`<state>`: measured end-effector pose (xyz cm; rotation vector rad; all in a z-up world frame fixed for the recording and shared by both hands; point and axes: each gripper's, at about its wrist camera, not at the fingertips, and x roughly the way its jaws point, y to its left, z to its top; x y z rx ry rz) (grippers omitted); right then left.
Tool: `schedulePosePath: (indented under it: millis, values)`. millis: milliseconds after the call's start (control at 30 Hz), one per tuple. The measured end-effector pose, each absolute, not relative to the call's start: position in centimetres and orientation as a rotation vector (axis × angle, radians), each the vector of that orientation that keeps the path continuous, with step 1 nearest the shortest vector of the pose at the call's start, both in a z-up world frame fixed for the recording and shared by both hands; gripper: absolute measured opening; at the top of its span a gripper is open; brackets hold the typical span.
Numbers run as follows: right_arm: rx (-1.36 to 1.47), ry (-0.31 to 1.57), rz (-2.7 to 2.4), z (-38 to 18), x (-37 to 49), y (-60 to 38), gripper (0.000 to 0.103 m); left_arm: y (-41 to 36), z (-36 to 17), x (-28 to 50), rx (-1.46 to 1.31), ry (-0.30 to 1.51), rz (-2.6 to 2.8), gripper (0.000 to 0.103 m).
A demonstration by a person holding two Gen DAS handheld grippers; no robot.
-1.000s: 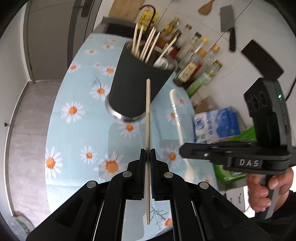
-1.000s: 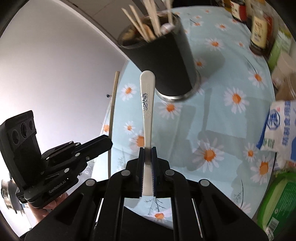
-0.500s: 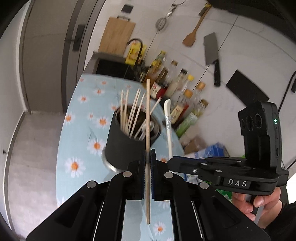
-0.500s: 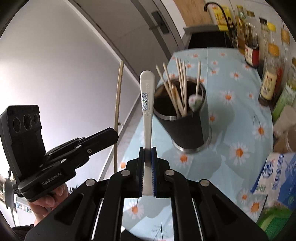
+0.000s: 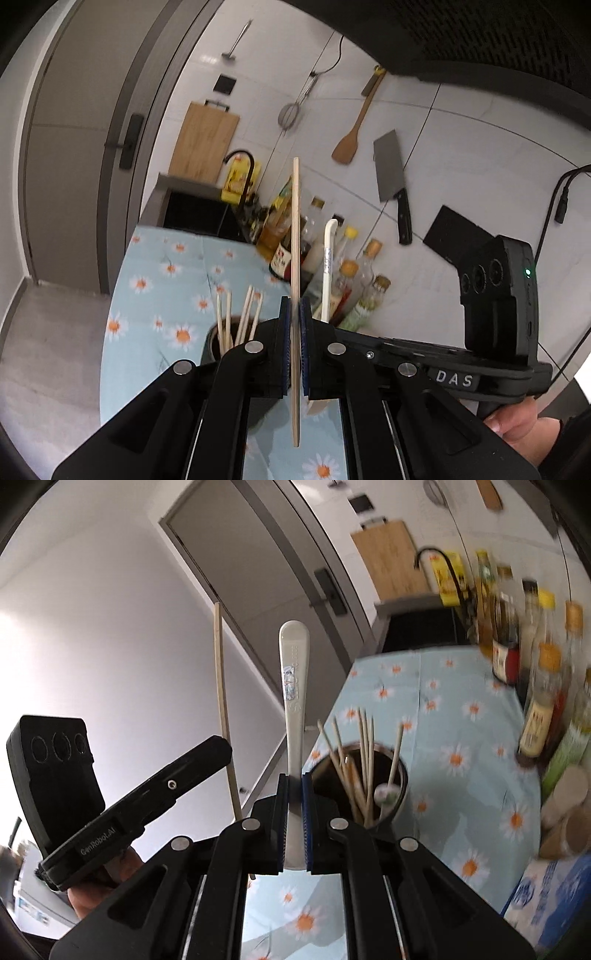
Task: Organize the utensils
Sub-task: 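Lower the spoon and chopstick into the black holder with both tools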
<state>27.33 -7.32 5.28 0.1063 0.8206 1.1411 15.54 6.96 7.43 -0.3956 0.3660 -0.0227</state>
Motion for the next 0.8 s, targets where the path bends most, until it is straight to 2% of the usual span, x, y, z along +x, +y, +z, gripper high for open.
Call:
schedulePosePath:
  millis: [300,800]
  values:
    - [0.099,0.631,1.104,5.8,28.1,-7.1,0.008,7.7,7.3,17.3,-0.36,0.215,-0.005,0.004]
    - [0.253,0.595,1.057,1.4,30.6,-7.5,0.008,8.1,3.0,18.7,-0.319,0.11,0.02,0.004]
